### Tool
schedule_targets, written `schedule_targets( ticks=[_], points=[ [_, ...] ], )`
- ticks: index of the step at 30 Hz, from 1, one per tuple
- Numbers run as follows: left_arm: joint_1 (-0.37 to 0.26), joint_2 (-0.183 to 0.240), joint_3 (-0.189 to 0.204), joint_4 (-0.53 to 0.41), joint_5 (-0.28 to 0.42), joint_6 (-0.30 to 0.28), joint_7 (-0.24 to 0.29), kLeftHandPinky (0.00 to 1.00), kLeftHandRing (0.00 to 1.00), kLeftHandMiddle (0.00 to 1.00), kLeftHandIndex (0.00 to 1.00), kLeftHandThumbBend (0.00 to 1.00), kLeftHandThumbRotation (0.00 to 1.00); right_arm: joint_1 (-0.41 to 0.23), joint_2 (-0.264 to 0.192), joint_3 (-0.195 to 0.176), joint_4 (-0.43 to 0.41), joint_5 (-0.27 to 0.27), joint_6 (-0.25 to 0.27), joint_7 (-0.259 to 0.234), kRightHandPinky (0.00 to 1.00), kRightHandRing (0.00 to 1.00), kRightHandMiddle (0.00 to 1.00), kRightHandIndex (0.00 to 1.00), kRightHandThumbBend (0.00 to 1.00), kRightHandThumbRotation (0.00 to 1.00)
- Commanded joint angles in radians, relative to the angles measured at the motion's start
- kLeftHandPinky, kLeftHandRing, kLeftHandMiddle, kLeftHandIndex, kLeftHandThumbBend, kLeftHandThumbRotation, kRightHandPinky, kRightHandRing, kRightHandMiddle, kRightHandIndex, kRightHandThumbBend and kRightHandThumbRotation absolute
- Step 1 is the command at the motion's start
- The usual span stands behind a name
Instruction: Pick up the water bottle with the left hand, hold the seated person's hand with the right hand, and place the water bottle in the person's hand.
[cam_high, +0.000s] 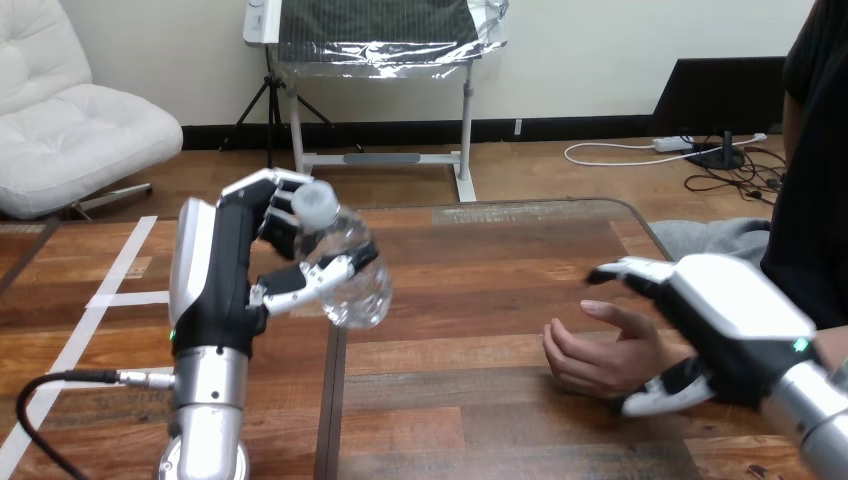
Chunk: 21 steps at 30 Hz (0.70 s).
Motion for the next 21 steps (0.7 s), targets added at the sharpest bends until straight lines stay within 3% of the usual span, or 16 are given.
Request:
schedule_targets(
  ticks=[1, 6, 21],
  points=[
    [-0.069, -0.004, 0.025, -0.126, 0.01, -0.067, 0.01, 0.34, 0.36, 0.43, 0.52, 0.56, 0.0, -0.161, -0.058, -0.031, 0.004, -0.021, 0.052, 0.03, 0.86, 0.95, 0.95, 0.88, 0.93, 0.06],
    [-0.062, -0.006, 0.026, -0.13, 0.012, -0.07, 0.01, 0.35, 0.37, 0.44, 0.52, 0.56, 0.0, -0.179, -0.078, -0.019, 0.001, -0.047, 0.109, 0.07, 0.89, 0.98, 0.97, 0.9, 0.93, 0.06],
    [-0.044, -0.011, 0.031, -0.146, 0.004, -0.074, -0.005, 0.35, 0.37, 0.44, 0.52, 0.56, 0.0, -0.215, -0.128, 0.004, 0.011, -0.094, 0.18, 0.141, 0.95, 1.0, 1.0, 0.92, 0.92, 0.1]
  ],
)
